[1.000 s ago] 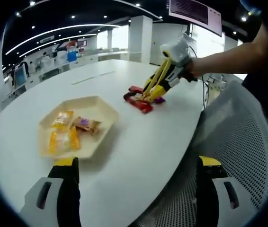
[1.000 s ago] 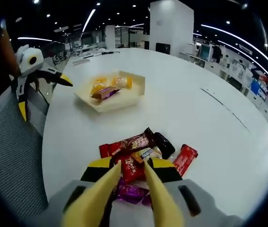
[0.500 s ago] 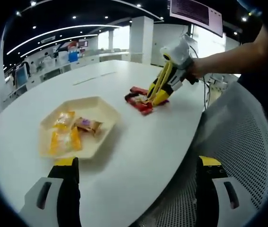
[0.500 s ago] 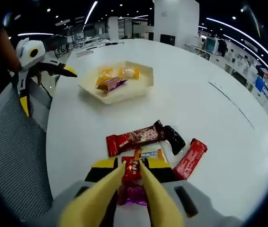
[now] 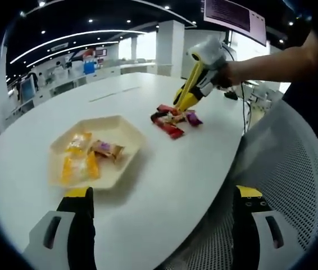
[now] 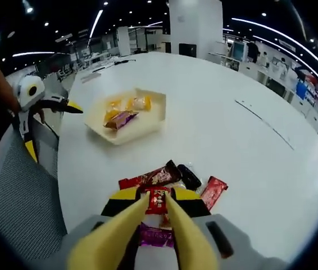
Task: Place the target food into the container with the food tongs after gripping and lifting it, then release it inside without dropping or visibly crushing the food.
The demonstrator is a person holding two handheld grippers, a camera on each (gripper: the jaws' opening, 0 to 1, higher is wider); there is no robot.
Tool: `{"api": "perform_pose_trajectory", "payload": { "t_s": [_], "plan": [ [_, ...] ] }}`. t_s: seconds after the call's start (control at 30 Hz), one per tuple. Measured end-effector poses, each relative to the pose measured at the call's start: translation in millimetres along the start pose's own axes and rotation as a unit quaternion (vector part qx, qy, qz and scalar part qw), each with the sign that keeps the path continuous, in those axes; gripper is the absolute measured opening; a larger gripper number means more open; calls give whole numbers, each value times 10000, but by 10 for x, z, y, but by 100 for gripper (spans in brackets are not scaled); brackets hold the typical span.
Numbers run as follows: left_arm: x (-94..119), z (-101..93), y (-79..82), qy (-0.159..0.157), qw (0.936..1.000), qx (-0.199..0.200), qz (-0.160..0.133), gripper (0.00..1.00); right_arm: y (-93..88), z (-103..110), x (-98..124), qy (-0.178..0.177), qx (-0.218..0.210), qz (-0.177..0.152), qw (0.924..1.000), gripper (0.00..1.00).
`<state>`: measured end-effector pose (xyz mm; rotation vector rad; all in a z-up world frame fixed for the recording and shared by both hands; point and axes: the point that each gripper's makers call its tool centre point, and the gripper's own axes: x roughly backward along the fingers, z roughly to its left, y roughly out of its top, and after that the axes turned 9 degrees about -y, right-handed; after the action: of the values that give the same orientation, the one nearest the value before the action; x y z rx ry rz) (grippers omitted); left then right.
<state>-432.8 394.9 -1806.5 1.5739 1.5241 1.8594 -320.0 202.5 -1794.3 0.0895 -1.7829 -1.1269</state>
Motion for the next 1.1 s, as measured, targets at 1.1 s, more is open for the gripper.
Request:
{"api": "perform_pose_trajectory", "payload": {
  "t_s": [1.1],
  "plan": [
    [73, 51, 204, 229, 9985, -121, -489, 99, 682, -227, 117, -84, 176, -213, 9996, 20]
  ]
}}
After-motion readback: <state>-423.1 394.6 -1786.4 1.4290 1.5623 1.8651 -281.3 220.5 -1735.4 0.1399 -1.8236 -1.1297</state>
